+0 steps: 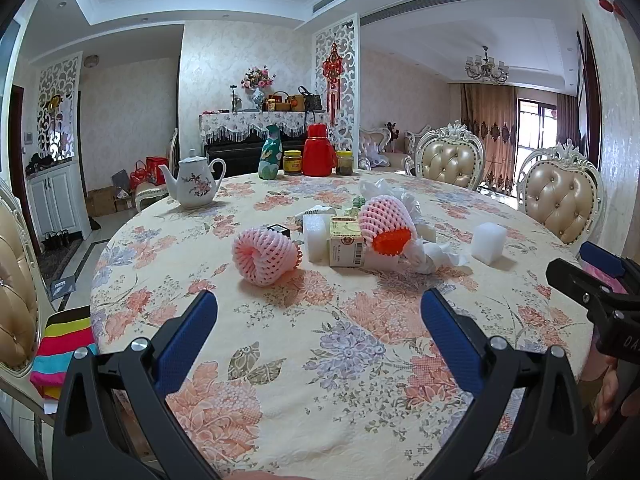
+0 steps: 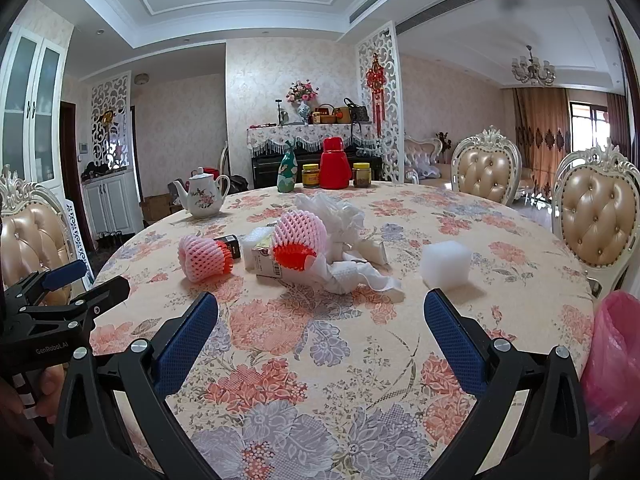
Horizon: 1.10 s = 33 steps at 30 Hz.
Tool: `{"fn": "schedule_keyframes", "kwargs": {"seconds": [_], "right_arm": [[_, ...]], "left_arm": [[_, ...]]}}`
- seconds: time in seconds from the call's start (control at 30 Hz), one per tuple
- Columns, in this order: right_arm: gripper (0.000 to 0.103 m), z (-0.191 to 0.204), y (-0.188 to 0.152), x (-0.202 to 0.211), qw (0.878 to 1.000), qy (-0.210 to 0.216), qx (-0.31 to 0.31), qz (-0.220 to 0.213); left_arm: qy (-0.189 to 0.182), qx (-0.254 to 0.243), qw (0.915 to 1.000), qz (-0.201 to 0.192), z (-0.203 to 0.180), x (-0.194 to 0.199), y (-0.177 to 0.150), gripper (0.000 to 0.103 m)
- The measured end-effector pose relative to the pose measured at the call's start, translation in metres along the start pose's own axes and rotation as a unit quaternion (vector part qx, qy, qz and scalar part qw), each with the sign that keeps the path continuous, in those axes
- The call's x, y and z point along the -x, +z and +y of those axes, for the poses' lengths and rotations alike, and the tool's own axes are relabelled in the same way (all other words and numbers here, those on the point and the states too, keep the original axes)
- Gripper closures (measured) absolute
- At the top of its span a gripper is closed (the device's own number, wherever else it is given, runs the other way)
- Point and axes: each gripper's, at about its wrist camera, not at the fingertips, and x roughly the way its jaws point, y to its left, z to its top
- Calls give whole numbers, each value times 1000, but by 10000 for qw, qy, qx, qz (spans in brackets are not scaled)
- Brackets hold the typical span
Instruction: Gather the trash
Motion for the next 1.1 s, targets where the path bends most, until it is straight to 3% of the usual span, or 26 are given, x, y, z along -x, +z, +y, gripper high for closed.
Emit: {"fn": "schedule_keyframes", "kwargs": {"seconds": [1.1], "right_arm": [[6,-3,-9,-9,9999,-45,-86,122]], "left_arm": [[-20,-26,9998,194,5,-15,-3,4]]}}
